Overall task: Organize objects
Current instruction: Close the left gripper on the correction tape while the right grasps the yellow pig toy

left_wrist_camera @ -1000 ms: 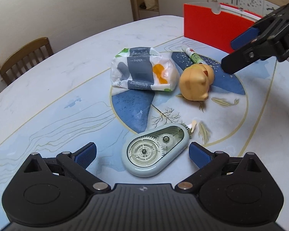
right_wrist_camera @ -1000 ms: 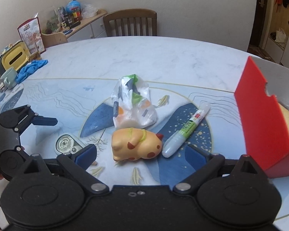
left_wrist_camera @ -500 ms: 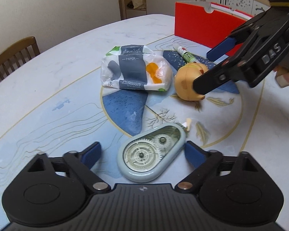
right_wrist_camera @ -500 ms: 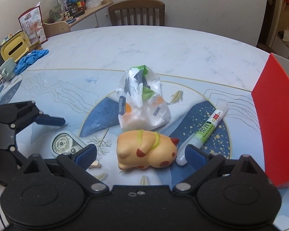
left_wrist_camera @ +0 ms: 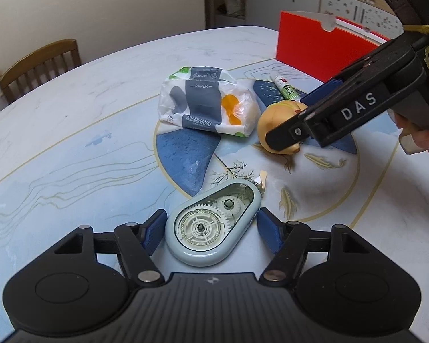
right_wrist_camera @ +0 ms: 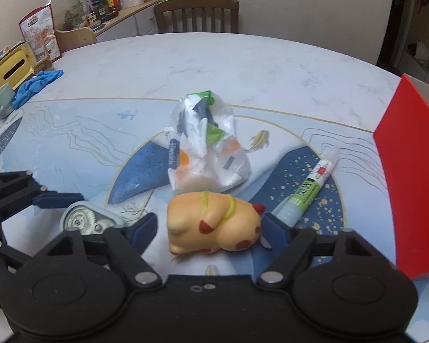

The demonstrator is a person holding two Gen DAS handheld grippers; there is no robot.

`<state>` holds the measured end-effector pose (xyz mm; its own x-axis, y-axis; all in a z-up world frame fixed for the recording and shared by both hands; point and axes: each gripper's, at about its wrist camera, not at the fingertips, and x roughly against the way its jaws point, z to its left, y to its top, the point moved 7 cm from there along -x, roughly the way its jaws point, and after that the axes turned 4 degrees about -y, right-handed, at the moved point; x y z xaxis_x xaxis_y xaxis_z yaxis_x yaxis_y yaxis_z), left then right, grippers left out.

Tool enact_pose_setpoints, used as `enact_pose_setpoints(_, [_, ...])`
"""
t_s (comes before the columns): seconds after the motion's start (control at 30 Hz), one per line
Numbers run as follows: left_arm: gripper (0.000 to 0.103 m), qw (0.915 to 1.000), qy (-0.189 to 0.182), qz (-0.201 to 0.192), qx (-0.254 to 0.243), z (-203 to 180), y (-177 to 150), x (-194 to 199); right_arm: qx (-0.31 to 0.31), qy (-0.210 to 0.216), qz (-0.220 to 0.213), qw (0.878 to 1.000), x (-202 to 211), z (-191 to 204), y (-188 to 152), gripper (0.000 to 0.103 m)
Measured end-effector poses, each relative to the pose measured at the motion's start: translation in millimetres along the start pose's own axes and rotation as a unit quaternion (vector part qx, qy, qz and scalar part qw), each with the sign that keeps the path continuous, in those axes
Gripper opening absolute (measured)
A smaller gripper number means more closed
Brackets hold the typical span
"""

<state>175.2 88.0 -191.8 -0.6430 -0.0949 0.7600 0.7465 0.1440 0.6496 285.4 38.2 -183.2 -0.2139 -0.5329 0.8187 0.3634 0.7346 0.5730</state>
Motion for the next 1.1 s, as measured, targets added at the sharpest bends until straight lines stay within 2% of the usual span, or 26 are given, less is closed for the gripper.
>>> enact_pose_setpoints(0.03, [0.068, 1.0, 0.003, -0.001, 0.003, 0, -1, 1, -0.001, -0.003, 0.0, 1.0, 1, -2, 0, 0.07])
enact_pose_setpoints(0.37, [0.068, 0.9994, 0.021, -0.005, 0.027, -3, -5, 7, 0.006, 0.0, -0.012, 1.0, 12, 0, -3, 0.062])
enact_pose_setpoints(0.73, [0.068, 0.9978, 0.019, -0.026, 0.058, -8, 4, 32, 0.01, 0.007, -0.03, 0.999, 47, 2, -5, 0.062])
enact_pose_setpoints(1.1, [0.068, 0.9967, 0.022, -0.05, 0.061, -23, 35, 65, 0.006, -0.004, -0.059, 0.998, 102, -13, -2, 0.062])
